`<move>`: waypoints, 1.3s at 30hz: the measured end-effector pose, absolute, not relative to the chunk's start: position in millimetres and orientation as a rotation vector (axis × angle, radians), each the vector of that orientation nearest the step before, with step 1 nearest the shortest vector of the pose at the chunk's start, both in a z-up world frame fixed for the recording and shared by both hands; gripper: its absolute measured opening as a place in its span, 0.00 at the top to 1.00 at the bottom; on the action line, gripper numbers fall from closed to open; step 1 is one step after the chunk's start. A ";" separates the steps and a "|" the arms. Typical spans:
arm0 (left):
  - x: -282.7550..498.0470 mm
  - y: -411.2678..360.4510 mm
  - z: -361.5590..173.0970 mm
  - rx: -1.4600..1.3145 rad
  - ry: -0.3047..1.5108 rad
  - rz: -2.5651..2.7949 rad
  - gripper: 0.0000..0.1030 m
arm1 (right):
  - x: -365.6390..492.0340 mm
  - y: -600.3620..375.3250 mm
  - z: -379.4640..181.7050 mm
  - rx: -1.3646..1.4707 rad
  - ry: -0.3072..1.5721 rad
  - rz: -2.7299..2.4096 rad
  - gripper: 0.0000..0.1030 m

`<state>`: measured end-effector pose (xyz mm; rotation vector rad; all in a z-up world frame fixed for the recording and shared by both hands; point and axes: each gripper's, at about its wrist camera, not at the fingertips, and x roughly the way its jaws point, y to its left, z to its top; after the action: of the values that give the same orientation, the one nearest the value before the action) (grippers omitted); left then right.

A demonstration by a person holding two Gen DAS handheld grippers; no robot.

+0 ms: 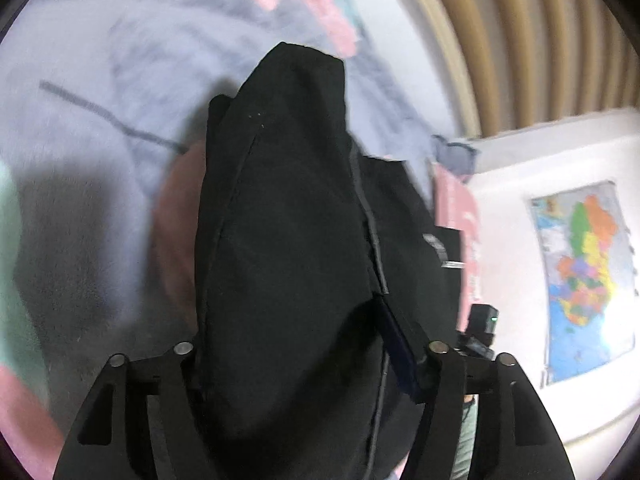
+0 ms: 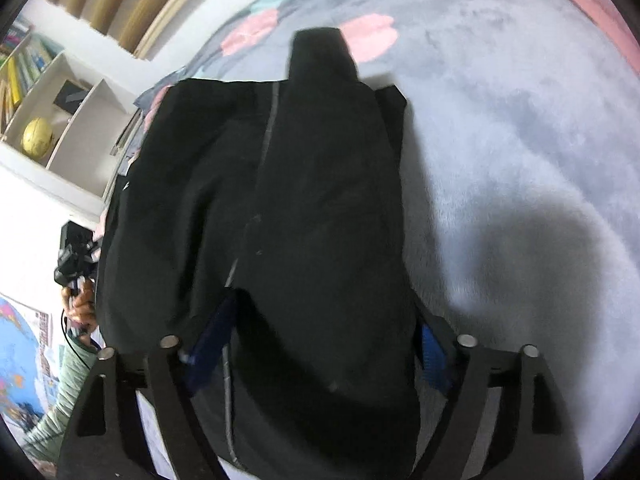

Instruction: Fold large clothes

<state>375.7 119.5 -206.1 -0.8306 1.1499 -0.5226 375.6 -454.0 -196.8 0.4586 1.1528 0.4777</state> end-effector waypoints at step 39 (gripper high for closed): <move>133.0 81.4 -2.4 -0.621 0.729 -0.723 0.74 | 144.2 -393.6 0.3 0.219 0.808 0.571 0.65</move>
<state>133.0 81.4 -2.4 -0.6205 0.7286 -0.7226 144.2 -393.6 0.3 0.2191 0.8077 0.5708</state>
